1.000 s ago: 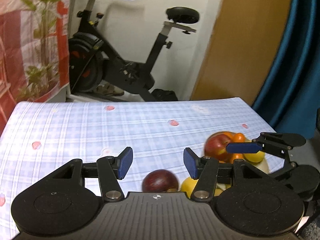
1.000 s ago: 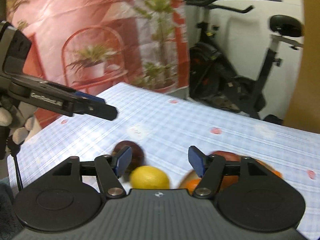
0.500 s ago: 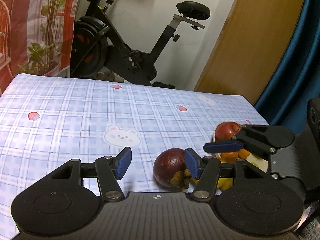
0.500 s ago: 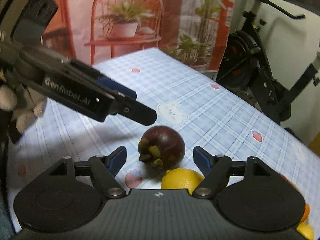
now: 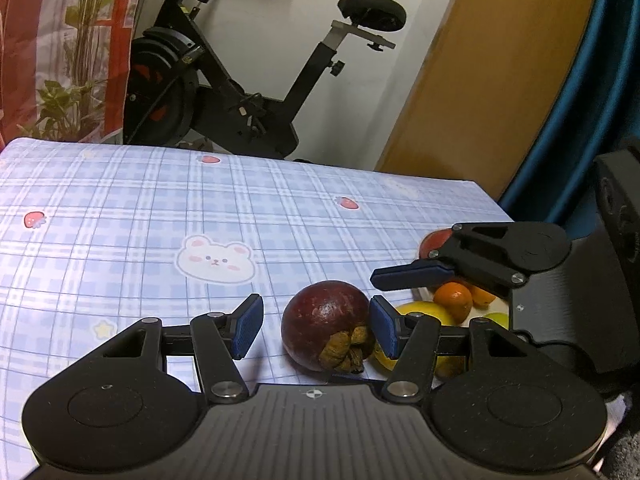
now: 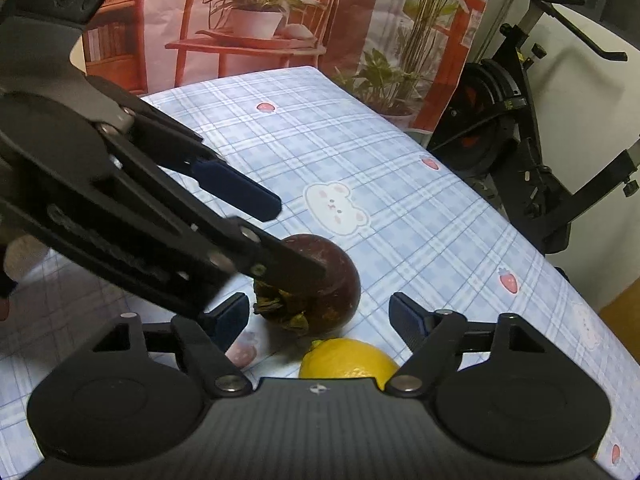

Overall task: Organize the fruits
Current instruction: 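Move the left gripper down around the purple mangosteen on the table, then close the left gripper on the mangosteen and lift it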

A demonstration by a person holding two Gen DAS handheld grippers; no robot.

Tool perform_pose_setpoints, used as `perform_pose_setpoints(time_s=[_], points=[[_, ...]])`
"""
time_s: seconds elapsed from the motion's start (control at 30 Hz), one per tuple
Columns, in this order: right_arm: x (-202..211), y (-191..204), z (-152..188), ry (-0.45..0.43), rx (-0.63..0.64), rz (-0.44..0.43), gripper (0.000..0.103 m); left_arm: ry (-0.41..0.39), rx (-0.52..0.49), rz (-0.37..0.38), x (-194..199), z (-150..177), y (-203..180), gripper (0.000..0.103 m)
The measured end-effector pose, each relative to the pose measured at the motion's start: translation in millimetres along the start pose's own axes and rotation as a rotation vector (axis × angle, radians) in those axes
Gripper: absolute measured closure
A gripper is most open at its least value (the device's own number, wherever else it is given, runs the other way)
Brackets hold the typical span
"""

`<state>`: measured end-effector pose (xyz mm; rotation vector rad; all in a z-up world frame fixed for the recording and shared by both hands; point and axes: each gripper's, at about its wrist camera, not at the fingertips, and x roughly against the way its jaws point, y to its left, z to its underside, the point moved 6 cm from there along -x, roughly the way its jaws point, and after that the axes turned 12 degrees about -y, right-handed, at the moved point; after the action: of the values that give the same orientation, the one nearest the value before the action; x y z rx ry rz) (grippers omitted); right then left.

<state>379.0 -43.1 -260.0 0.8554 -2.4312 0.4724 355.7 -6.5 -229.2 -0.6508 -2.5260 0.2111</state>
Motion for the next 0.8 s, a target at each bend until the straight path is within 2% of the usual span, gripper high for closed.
perform_pose_setpoints(time_s=[0.1, 0.33, 0.43, 0.57, 0.7, 0.8], points=[[-3.6, 0.8, -1.2, 0.002, 0.001, -0.004, 0.029, -0.01, 0.022, -0.006, -2.9, -0.4, 4.0, 0.04], [-14.9, -3.3, -2.0, 0.013, -0.002, 0.019, 0.031, -0.051, 0.116, -0.072, -5.6, -10.4, 26.9, 0.04], [-18.0, -2.7, -3.7, 0.013, 0.002, 0.015, 0.032, -0.05, 0.142, -0.062, -6.5, -12.1, 30.5, 0.04], [-23.8, 0.1, -4.9, 0.023, 0.004, -0.012, 0.041, -0.045, 0.154, -0.056, -6.9, -13.4, 31.6, 0.04], [-25.0, -1.3, -4.0, 0.013, -0.012, -0.015, 0.041, -0.051, 0.167, -0.053, -3.1, -14.4, 37.2, 0.041], [-24.9, -4.0, -3.4, 0.008, -0.038, -0.023, 0.042, -0.057, 0.136, -0.039, 1.8, -13.7, 34.4, 0.041]])
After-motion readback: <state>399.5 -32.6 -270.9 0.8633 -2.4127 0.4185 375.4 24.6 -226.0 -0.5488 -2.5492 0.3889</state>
